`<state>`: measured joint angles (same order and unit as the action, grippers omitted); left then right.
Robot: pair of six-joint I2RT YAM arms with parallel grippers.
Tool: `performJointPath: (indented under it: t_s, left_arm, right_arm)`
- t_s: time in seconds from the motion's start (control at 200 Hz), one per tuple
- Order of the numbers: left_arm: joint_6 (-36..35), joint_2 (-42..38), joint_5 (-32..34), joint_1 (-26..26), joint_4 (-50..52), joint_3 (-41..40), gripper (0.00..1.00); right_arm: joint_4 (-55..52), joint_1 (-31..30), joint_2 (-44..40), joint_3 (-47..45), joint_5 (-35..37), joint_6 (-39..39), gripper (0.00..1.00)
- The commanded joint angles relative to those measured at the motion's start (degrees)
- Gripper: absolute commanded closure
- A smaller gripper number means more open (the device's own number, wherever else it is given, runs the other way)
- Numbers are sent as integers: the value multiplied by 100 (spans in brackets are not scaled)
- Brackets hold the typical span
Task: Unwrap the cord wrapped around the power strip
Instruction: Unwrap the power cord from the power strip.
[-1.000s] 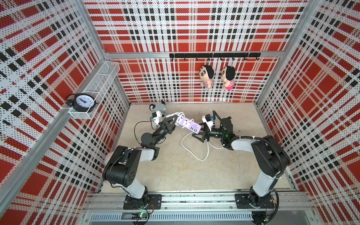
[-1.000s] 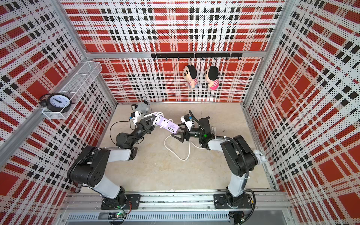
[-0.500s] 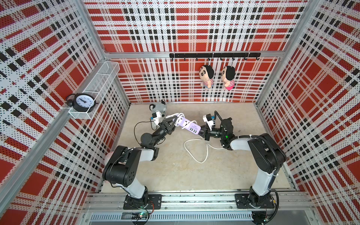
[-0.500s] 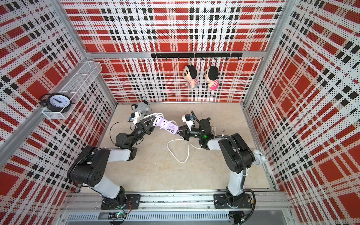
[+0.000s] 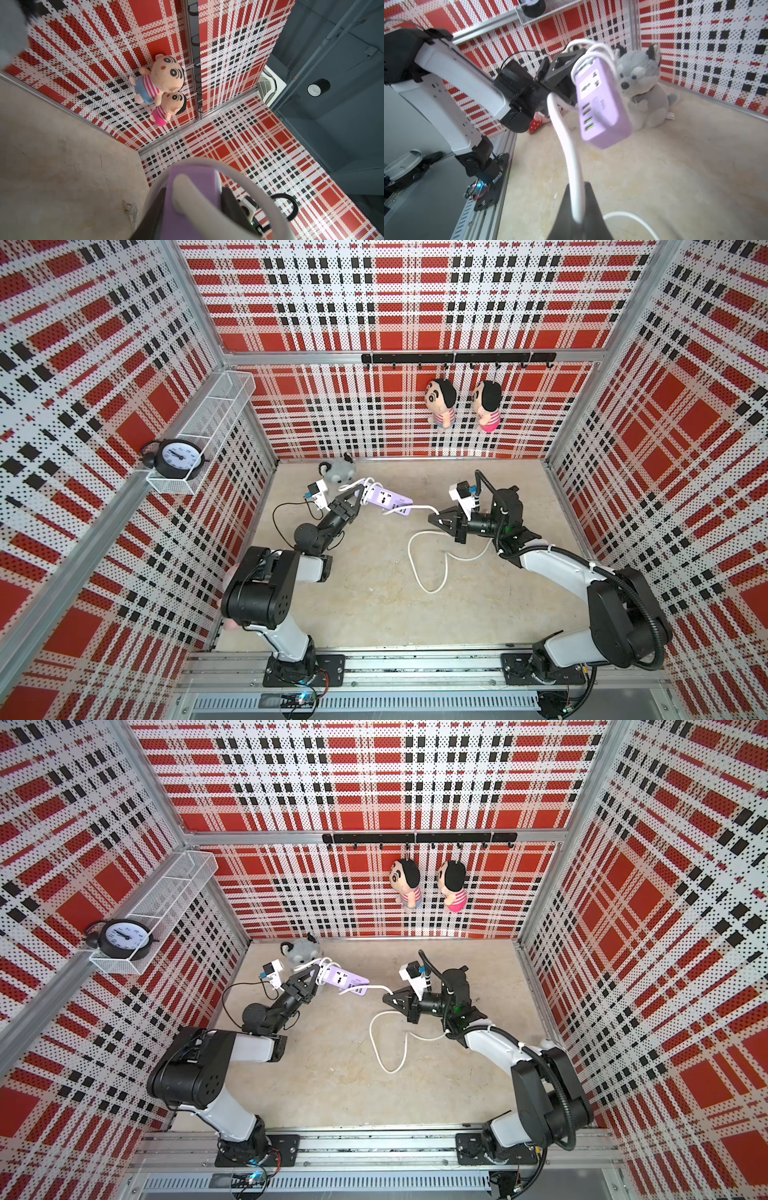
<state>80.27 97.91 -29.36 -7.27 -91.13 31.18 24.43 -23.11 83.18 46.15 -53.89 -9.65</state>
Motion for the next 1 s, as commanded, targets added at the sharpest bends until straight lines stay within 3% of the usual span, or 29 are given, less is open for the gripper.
performJointPath:
  t_s: [0.0, 0.235, 0.526, 0.741, 0.882, 0.997]
  left_arm:
    - [412, 405, 390, -26, -1214, 464, 100]
    - [794, 275, 50, -273, -1192, 1080, 100]
    - [886, -618, -743, -42, -1114, 386, 100]
    - [43, -817, -782, 186, -434, -336, 100]
    - [-588, -527, -132, 326, -151, -393, 100]
    - [-370, 39, 393, 529, -886, -250, 100]
  right_arm:
    - [-915, -28, 219, -134, 347, 459, 100]
    - [-684, 130, 1204, 241, 903, 162, 100]
    - [-777, 1112, 1800, 1050, 1471, -111, 100]
    - [-1431, 1397, 1293, 1464, 1521, 235, 100]
    - [-1522, 1397, 510, 1087, 1442, 236, 100]
    - [-1782, 1397, -140, 702, 1547, 358, 100]
